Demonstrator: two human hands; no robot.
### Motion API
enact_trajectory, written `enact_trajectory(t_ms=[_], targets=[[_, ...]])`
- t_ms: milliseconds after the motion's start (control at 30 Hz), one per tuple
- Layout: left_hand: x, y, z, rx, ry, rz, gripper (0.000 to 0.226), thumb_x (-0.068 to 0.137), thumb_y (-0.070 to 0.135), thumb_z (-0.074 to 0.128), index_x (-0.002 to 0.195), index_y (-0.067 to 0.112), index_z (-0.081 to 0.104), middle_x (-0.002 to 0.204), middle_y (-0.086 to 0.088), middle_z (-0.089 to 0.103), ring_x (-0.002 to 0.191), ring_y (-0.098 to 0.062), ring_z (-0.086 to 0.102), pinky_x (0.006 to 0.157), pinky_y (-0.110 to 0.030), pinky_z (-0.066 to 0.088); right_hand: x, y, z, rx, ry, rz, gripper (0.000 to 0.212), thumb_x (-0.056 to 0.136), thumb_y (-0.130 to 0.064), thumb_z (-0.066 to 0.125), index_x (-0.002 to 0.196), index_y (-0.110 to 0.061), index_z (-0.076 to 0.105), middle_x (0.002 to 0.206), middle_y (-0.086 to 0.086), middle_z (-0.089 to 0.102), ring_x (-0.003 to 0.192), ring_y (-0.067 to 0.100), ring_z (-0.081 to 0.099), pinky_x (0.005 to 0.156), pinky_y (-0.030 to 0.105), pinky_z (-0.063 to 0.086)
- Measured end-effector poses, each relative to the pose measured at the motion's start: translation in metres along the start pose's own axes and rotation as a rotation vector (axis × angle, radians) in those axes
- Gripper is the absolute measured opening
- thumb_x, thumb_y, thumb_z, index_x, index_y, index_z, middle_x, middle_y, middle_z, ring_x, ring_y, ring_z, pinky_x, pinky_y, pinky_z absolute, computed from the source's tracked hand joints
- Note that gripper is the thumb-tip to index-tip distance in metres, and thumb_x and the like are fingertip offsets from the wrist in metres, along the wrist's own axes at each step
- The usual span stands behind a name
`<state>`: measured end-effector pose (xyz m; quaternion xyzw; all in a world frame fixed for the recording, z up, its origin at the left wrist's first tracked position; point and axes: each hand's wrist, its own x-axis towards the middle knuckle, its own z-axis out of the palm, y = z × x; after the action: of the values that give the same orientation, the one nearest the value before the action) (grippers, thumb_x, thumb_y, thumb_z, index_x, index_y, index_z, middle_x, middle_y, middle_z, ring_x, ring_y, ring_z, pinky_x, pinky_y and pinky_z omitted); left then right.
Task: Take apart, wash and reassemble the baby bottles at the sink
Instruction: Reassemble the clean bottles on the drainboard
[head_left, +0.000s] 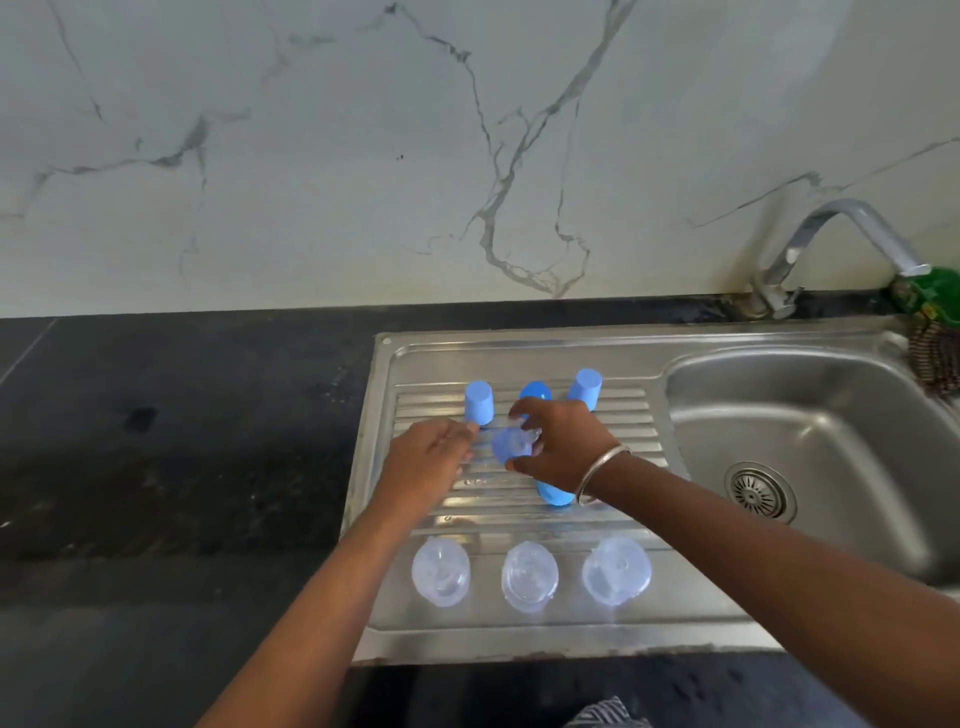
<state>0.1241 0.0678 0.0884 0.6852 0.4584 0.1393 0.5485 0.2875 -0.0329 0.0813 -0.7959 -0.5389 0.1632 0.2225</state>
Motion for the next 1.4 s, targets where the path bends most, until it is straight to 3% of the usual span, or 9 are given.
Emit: enact_trajectory(t_ms=[100,233,400,700,900,1033,1133,1233,1400], targets=[[0.005,-0.011,-0.014,0.034,-0.012,-0.013,0.016,0.095,0.038,0.061,0.093,0.025,0.069,0.084,0.005,0.074,0.076,-0.014,0.071,0.058,-0.022,0.044,0.012,0.001,0.01,-0.181,-0.235,0.011,0.035,0.072,-0.038,0.079,0.098,-0.02,0.064,0.093,-0.002,0.07,0.087,0.021,0.064,0.074,0.031,0.052],[0.008,-0.024,-0.023,0.077,-0.02,-0.032,0.018,0.095,0.036,0.06,0.094,0.021,0.07,0.089,0.0,0.073,0.08,-0.019,0.071,0.064,-0.025,0.049,0.025,-0.008,0.023,-0.32,-0.357,-0.036,0.033,0.077,-0.034,0.075,0.104,-0.019,0.064,0.098,0.003,0.069,0.093,0.023,0.063,0.07,0.031,0.051],[0.01,-0.035,-0.022,0.095,-0.043,-0.052,0.012,0.095,0.035,0.06,0.085,0.03,0.066,0.089,0.002,0.073,0.087,-0.018,0.07,0.086,-0.037,0.055,0.035,-0.014,0.044,-0.407,-0.427,-0.084,0.041,0.072,-0.035,0.079,0.107,-0.024,0.062,0.098,0.003,0.057,0.093,0.026,0.062,0.066,0.031,0.048],[0.014,-0.036,-0.013,0.211,-0.081,-0.047,0.018,0.094,0.041,0.059,0.099,0.027,0.069,0.094,0.005,0.072,0.09,-0.015,0.068,0.089,-0.042,0.055,0.037,-0.008,0.056,-0.491,-0.459,-0.105,0.047,0.075,-0.041,0.074,0.117,-0.029,0.058,0.108,0.002,0.062,0.1,0.025,0.062,0.065,0.031,0.042],[0.013,-0.023,-0.004,0.29,-0.097,0.049,0.018,0.096,0.037,0.059,0.102,0.024,0.071,0.092,0.01,0.068,0.09,-0.012,0.065,0.079,-0.032,0.052,0.01,0.0,0.027,-0.285,-0.27,-0.007,0.043,0.089,-0.04,0.057,0.131,-0.034,0.051,0.118,-0.003,0.063,0.108,0.023,0.061,0.082,0.039,0.053],[0.01,-0.011,0.004,0.322,-0.102,0.119,0.012,0.096,0.033,0.059,0.098,0.029,0.071,0.09,0.016,0.065,0.087,-0.001,0.061,0.074,-0.022,0.047,-0.035,0.018,-0.005,-0.067,-0.071,0.151,0.025,0.085,-0.036,0.063,0.11,-0.032,0.066,0.092,-0.012,0.067,0.089,0.015,0.065,0.08,0.035,0.054],[0.005,0.0,0.012,0.33,-0.115,0.158,0.02,0.096,0.036,0.059,0.106,0.023,0.072,0.097,0.008,0.07,0.093,-0.008,0.064,0.073,-0.02,0.044,-0.073,0.033,-0.022,0.009,0.027,0.224,0.015,0.081,-0.026,0.065,0.094,-0.029,0.071,0.082,-0.014,0.066,0.079,0.011,0.064,0.079,0.035,0.055],[-0.001,0.01,0.027,0.323,-0.16,0.181,0.022,0.097,0.037,0.059,0.109,0.023,0.071,0.101,0.007,0.07,0.092,-0.008,0.065,0.068,-0.014,0.041,-0.108,0.039,-0.032,0.101,-0.029,0.239,0.034,0.071,-0.025,0.063,0.103,-0.029,0.072,0.095,-0.016,0.066,0.084,0.007,0.063,0.085,0.034,0.053],[-0.009,0.026,0.053,0.304,-0.206,0.241,0.021,0.095,0.035,0.061,0.109,0.023,0.072,0.102,0.008,0.07,0.098,-0.008,0.065,0.084,-0.024,0.048,-0.138,0.041,-0.021,-0.013,-0.237,0.21,0.075,0.058,-0.069,0.059,0.128,-0.044,0.054,0.128,-0.011,0.056,0.116,0.01,0.054,0.1,0.035,0.046]])
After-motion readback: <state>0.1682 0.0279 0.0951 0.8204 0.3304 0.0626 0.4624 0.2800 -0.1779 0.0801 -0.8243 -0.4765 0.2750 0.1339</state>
